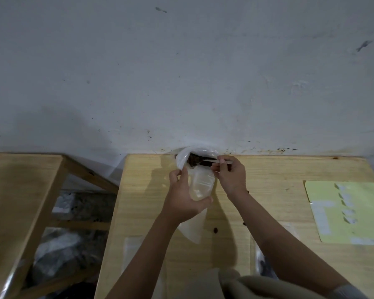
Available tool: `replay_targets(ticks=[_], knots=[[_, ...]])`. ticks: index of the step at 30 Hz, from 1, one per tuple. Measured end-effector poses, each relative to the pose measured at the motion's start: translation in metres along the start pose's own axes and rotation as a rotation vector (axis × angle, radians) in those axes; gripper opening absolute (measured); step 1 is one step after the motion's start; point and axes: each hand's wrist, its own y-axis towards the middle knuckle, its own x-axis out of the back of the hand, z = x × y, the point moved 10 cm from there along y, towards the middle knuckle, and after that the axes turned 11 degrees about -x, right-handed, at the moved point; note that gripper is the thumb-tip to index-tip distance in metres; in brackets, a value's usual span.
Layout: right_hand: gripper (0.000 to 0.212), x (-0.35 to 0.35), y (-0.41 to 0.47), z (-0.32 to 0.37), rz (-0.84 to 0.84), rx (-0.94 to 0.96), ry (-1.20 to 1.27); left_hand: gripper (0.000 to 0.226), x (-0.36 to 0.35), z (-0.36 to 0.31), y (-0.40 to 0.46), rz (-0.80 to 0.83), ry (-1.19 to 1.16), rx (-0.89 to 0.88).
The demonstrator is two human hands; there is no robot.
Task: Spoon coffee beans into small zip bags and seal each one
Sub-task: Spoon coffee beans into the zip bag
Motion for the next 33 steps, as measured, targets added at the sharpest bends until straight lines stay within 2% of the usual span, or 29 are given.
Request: replay_targets(ticks=[6,11,17,26,31,33], knots=[[0.021,-0.004,-0.002,-0.01,0.047,-0.052,0.014,0.107,0.005,0.005,0.005,0.011,-0.02,0.041],[0.022,0.011,-0.002,-0.015,0.049,-0.127,0.128,0.111,0.004,0.011,0.003,0.013,-0.037,0.037],[0.021,0.039,-0.013,-0.013,0.049,-0.105,0.174,0.103,0.001,0.015,-0.004,0.004,0.041,0.012],[0.025,0.082,-0.047,0.006,0.098,0.061,0.126,0.105,-0.006,0.018,-0.018,0.028,0.255,0.015],[0.025,0.073,-0.078,0.031,0.199,0.28,-0.126,0.105,-0.012,0.014,-0.02,0.029,0.252,0.002],[0.026,0.07,-0.086,0.038,0.175,0.349,-0.176,0.101,-0.012,0.011,-0.021,0.007,0.232,-0.009]])
